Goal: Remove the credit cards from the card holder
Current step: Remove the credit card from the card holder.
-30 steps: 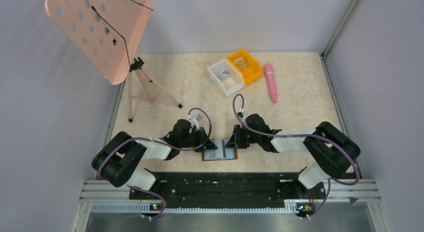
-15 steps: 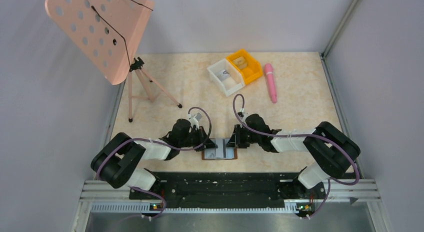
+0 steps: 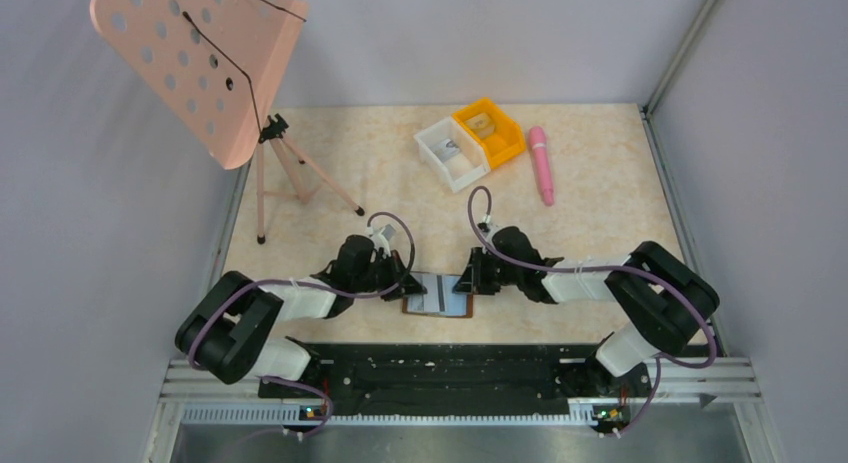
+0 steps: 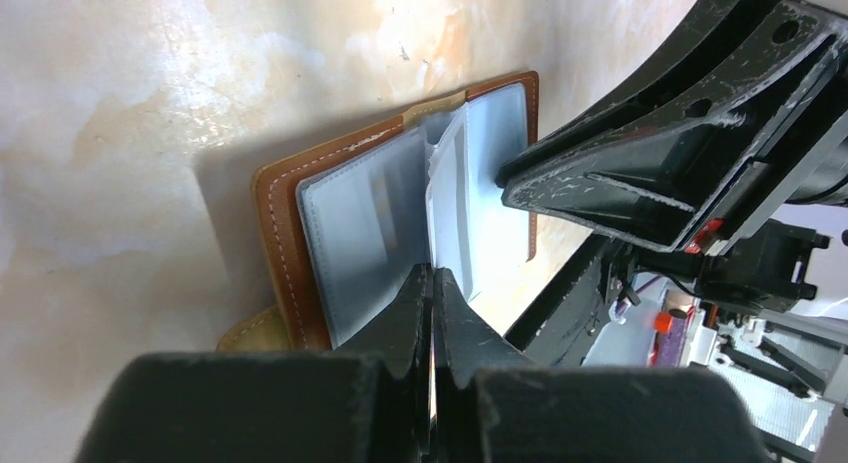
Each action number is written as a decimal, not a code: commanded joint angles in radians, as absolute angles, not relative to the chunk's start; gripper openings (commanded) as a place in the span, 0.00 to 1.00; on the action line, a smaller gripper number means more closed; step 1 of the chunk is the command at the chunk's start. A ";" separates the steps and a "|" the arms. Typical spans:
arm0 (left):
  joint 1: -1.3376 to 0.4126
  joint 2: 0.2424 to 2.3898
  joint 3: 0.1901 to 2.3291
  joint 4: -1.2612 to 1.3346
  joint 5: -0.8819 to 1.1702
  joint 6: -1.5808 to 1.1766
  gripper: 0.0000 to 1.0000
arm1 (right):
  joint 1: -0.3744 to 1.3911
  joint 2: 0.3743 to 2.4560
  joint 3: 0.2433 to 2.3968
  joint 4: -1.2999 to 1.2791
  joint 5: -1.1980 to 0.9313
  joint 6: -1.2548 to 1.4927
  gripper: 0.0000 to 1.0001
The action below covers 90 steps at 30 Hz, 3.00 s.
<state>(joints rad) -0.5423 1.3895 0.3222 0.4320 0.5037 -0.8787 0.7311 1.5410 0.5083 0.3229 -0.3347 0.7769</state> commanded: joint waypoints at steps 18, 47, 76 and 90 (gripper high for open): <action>-0.471 1.405 0.476 0.131 0.606 -0.642 0.00 | 0.691 1.541 0.523 0.233 -0.310 0.660 0.14; -0.533 1.417 0.423 0.354 0.586 -0.917 0.00 | 0.777 1.430 0.539 0.304 -0.349 0.767 0.25; -0.614 1.376 0.438 0.309 0.496 -0.858 0.12 | 0.797 1.567 0.483 0.361 -0.272 0.755 0.18; -0.605 1.368 0.416 0.353 0.510 -0.875 0.00 | 0.797 1.560 0.475 0.348 -0.257 0.752 0.18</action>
